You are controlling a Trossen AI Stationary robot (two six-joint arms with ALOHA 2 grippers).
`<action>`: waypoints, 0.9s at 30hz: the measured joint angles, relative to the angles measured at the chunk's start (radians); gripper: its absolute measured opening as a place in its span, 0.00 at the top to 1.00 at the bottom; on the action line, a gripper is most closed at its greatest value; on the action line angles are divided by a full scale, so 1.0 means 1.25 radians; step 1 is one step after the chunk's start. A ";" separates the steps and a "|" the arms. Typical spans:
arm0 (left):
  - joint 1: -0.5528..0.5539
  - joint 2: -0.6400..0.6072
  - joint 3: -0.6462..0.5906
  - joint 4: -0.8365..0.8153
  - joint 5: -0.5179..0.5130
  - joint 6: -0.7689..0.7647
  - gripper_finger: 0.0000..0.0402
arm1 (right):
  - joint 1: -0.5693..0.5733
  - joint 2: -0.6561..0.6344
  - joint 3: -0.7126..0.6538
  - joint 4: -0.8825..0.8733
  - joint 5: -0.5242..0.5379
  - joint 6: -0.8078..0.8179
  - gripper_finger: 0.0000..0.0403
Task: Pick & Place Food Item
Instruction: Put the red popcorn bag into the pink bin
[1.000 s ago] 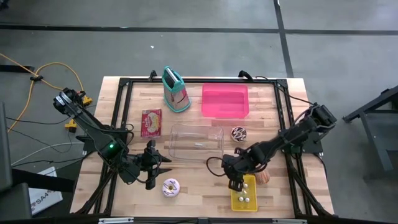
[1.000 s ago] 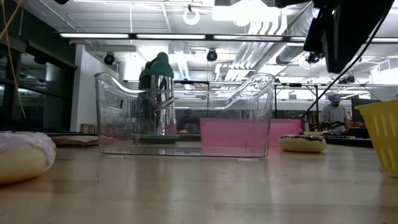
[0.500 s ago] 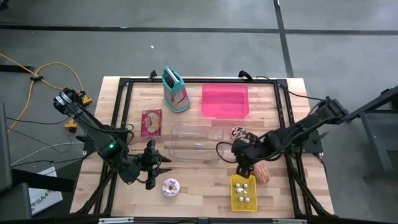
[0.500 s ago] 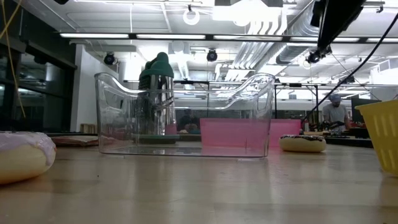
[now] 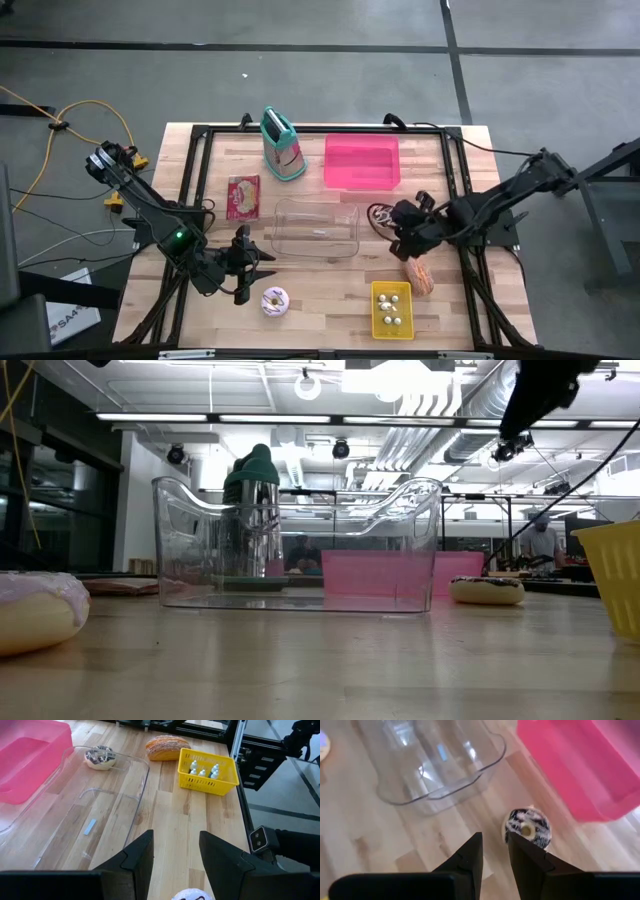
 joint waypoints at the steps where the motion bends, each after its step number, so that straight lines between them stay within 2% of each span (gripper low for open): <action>1: 0.000 0.000 0.000 0.000 0.000 0.000 0.62 | -0.010 -0.019 -0.029 0.031 0.001 -0.018 0.80; 10: 0.000 0.000 0.000 0.000 0.000 0.000 0.62 | -0.131 -0.167 -0.247 0.359 -0.001 -0.248 0.80; 22: 0.000 0.000 0.000 0.000 0.000 0.000 0.62 | -0.275 -0.258 -0.326 0.491 -0.009 -0.515 0.80; 27: 0.000 0.000 0.000 0.000 0.000 0.000 0.62 | -0.324 -0.278 -0.332 0.499 -0.073 -0.621 0.80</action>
